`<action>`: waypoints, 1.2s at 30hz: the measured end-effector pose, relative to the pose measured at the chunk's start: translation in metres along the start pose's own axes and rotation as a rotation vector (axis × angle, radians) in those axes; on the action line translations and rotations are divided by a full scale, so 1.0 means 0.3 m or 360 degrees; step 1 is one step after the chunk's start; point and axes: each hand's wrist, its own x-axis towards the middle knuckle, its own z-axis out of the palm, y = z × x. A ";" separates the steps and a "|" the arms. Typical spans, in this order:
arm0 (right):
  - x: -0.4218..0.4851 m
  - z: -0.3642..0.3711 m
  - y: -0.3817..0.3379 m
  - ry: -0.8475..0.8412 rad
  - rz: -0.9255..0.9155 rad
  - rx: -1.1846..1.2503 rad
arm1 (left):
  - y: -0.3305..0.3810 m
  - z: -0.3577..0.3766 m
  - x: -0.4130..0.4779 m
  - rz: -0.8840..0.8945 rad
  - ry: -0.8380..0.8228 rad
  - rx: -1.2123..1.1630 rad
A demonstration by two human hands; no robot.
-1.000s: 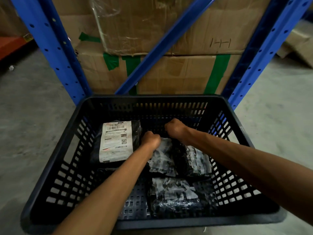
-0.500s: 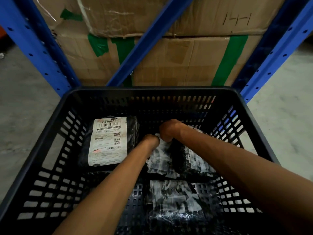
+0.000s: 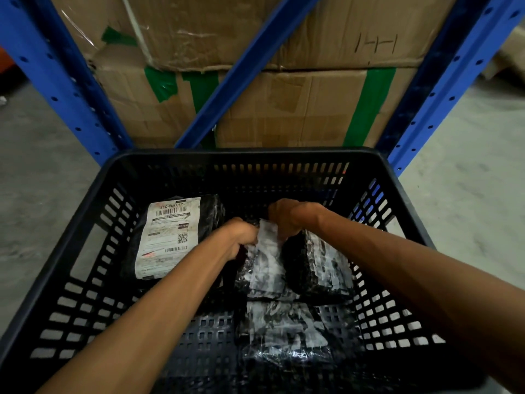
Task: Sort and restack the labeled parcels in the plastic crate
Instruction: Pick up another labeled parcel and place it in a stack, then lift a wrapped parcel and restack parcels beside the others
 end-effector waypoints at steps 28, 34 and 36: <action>-0.526 -0.139 -0.088 0.1415 -0.0616 0.1203 | 0.055 -0.412 -0.390 0.0371 -0.0204 -0.1202; -0.573 -0.150 -0.049 0.1638 -0.0537 0.0658 | 0.031 -0.456 -0.391 0.0285 -0.0384 -0.1295; -0.576 -0.167 -0.035 0.1686 -0.0517 0.0949 | 0.017 -0.450 -0.403 0.0270 -0.0500 -0.1225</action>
